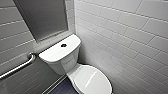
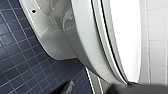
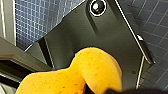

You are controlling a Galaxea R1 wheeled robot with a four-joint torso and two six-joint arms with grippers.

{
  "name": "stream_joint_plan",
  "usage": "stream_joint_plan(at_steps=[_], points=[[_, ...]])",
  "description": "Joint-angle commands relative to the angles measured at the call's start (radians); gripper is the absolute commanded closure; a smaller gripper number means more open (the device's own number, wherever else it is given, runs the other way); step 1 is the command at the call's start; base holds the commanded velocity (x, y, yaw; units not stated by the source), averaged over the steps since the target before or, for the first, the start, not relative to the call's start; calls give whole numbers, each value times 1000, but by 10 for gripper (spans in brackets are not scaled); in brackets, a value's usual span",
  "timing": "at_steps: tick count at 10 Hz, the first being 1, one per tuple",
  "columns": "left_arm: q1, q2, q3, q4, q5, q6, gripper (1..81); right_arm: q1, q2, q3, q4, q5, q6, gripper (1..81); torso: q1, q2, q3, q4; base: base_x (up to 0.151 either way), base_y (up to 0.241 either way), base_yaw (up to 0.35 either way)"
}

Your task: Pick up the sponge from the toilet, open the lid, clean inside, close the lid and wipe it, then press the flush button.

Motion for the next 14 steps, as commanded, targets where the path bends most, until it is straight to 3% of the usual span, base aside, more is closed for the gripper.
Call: stream_joint_plan(at_steps=[1,2,11,14], points=[[-116,15,26,3,28,-28,10,6,-36,17,-19,-76,-4,811,0,0,-48,0,0,0,0],[-136,33,27,3,28,-35,10,5,-33,16,-19,-59,-4,811,0,0,-17,0,0,0,0],[-195,159,7,-3,80,-65,10,36,6,-33,-15,-53,-1,811,1,1,-34,0,0,0,0],[-196,182,-31,-2,64,-193,10,41,13,-36,-16,-50,3,811,1,1,-34,0,0,0,0]])
